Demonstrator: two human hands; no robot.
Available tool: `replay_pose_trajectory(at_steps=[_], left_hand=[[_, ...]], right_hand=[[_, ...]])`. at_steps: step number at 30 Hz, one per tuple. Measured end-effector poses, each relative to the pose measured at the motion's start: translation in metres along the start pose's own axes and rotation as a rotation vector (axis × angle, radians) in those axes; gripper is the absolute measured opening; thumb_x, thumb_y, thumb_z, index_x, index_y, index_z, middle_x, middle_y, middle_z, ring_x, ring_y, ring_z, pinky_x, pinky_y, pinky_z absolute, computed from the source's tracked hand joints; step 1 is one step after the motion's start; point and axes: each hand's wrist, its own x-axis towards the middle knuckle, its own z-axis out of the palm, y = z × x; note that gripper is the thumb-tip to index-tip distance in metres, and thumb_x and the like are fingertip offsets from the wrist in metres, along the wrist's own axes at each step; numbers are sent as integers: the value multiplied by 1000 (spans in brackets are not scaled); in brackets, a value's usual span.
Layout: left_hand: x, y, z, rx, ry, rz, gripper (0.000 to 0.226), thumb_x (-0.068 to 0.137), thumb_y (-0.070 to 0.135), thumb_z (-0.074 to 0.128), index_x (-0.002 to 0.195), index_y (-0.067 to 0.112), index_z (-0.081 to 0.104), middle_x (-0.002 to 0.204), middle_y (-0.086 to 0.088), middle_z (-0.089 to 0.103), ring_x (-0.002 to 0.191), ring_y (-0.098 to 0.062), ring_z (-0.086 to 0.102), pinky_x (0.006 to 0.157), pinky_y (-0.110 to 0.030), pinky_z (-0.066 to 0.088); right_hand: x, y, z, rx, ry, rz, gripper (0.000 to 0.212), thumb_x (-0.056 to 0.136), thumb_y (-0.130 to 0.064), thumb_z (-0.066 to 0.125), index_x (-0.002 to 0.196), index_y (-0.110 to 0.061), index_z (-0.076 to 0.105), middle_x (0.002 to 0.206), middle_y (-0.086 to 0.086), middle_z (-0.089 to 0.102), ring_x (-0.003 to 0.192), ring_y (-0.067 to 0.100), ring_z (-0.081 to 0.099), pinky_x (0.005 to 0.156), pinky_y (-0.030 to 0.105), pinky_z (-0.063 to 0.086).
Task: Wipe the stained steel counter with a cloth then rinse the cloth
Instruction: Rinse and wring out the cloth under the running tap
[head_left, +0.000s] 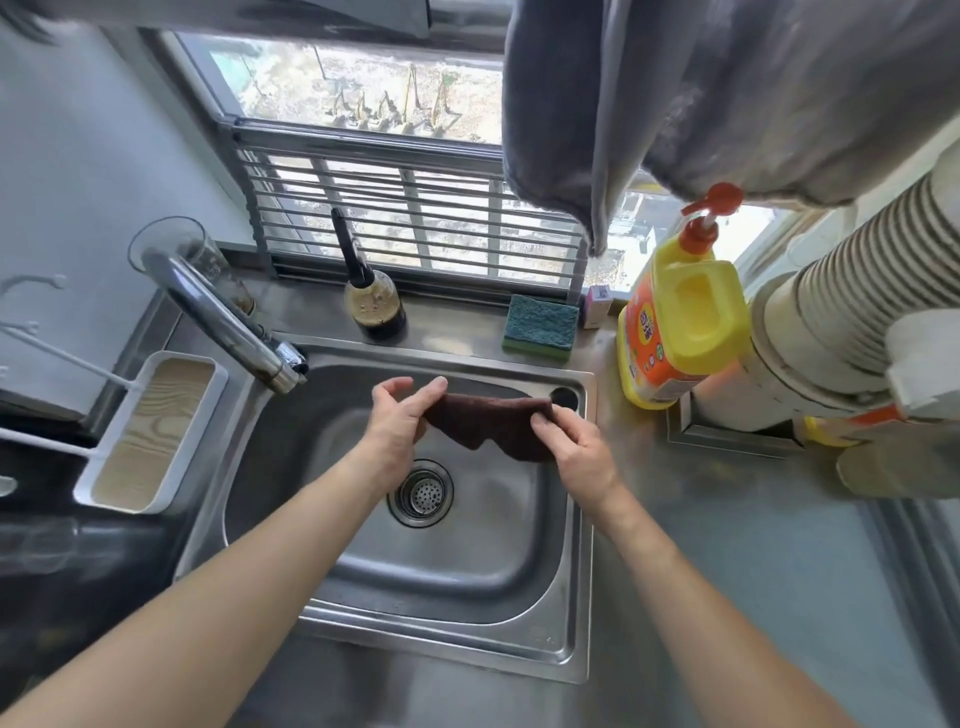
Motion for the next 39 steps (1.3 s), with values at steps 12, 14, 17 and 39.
replay_pose_trajectory(at_steps=[12,14,17,39], left_hand=[[-38,17,44,787,-460,671,12,81,11,79,86,20,73,92,0,70,90,-18,66,91,-41,54],[-50,14,66,787,-432,822,19,79,6,78,95,16,76,90,2,72,88,-18,67,86,-39,55],[-67,0,97,702,-380,1057,29,77,4,76,105,15,77,106,3,72,102,-14,67,93,-29,51],[-64,-58,175,946,-424,676,27,105,38,47,100,12,50,80,-6,62,80,-36,59,73,-46,49]], right_hand=[[-28,-5,-53,62,434,-148,22,89,-22,56,81,-21,76,70,-17,68,69,0,58,65,15,48],[-35,-8,-69,27,555,-166,22,86,-20,52,76,-23,72,65,-20,65,66,-3,56,64,14,46],[-49,-14,-93,-7,697,-238,28,83,-16,47,82,-26,73,76,-18,72,80,-2,64,76,12,48],[-72,53,-142,-553,941,275,28,106,-35,49,113,-10,59,101,20,73,94,43,68,71,36,44]])
